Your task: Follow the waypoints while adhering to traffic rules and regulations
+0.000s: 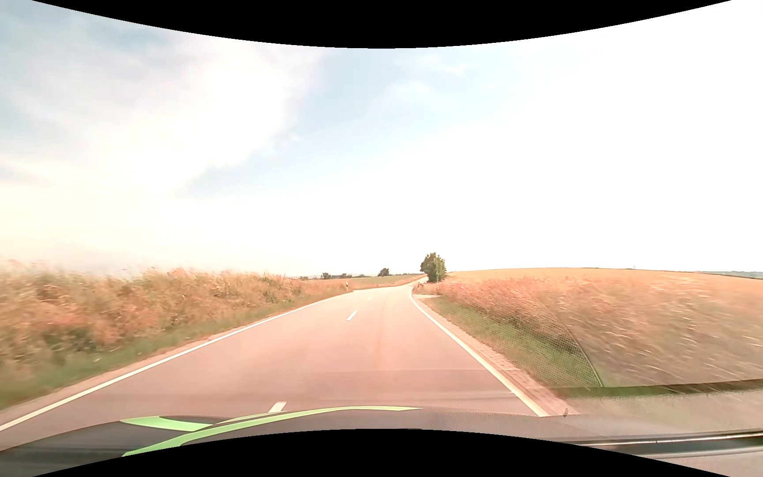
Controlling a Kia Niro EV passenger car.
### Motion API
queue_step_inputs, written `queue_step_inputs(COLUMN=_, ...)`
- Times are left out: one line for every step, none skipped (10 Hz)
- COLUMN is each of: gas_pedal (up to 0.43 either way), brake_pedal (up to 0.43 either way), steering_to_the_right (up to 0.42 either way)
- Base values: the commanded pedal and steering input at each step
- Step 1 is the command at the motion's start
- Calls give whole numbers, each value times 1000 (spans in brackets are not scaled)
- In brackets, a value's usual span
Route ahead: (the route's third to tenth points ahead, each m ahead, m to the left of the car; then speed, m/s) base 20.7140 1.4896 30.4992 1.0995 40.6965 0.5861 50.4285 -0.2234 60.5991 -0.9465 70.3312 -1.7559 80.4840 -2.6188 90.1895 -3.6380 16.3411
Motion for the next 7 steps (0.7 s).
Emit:
queue_step_inputs(gas_pedal=421, brake_pedal=0, steering_to_the_right=10)
queue_step_inputs(gas_pedal=421, brake_pedal=0, steering_to_the_right=6)
queue_step_inputs(gas_pedal=421, brake_pedal=0, steering_to_the_right=5)
queue_step_inputs(gas_pedal=409, brake_pedal=0, steering_to_the_right=5)
queue_step_inputs(gas_pedal=409, brake_pedal=0, steering_to_the_right=4)
queue_step_inputs(gas_pedal=409, brake_pedal=0, steering_to_the_right=4)
queue_step_inputs(gas_pedal=409, brake_pedal=0, steering_to_the_right=4)
